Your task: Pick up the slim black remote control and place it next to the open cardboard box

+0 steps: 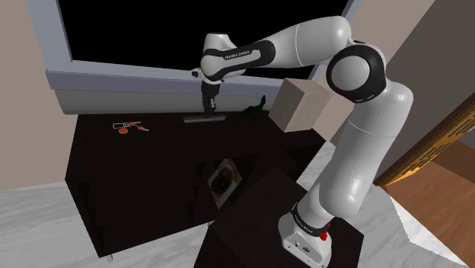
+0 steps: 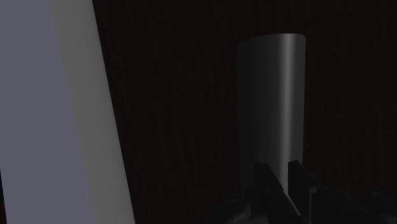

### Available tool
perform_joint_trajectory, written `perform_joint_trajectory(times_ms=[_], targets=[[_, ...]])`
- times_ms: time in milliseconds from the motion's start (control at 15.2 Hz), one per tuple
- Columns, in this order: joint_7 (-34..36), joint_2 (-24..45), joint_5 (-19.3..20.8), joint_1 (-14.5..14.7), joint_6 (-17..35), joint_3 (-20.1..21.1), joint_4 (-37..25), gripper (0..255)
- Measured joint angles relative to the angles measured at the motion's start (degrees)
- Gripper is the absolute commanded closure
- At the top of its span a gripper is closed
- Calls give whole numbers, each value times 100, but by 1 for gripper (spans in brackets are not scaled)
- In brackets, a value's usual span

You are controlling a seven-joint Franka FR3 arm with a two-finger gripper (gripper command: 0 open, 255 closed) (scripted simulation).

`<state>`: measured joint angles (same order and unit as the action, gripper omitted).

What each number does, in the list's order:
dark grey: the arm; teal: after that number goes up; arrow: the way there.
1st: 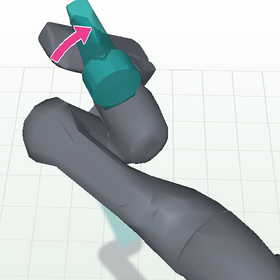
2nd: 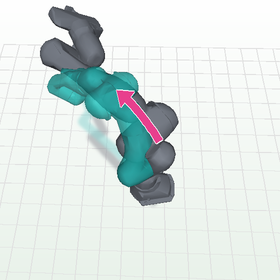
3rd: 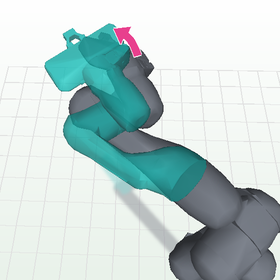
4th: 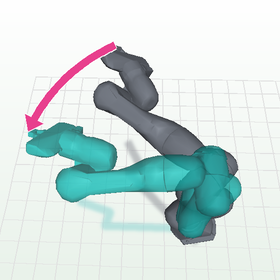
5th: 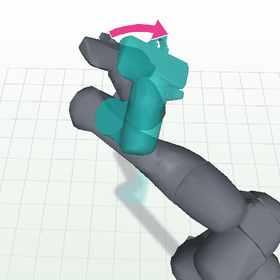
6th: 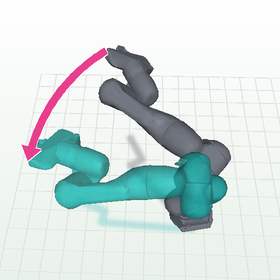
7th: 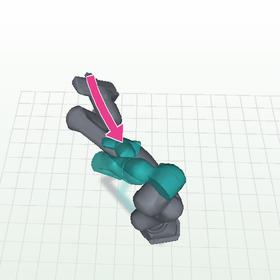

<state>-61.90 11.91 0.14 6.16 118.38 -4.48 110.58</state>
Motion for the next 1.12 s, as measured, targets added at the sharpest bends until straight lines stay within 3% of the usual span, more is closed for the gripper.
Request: perform_joint_trajectory(times_ms=[264, 594, 792, 1122], targets=[[-15, -140, 1, -24, -179, -13, -174, 255], [5, -129, 3, -29, -768, -13, -574, 255], [4, -244, 15, -37, -550, -22, -662, 255], [6, -363, 28, -41, -753, -28, -950, 255]])
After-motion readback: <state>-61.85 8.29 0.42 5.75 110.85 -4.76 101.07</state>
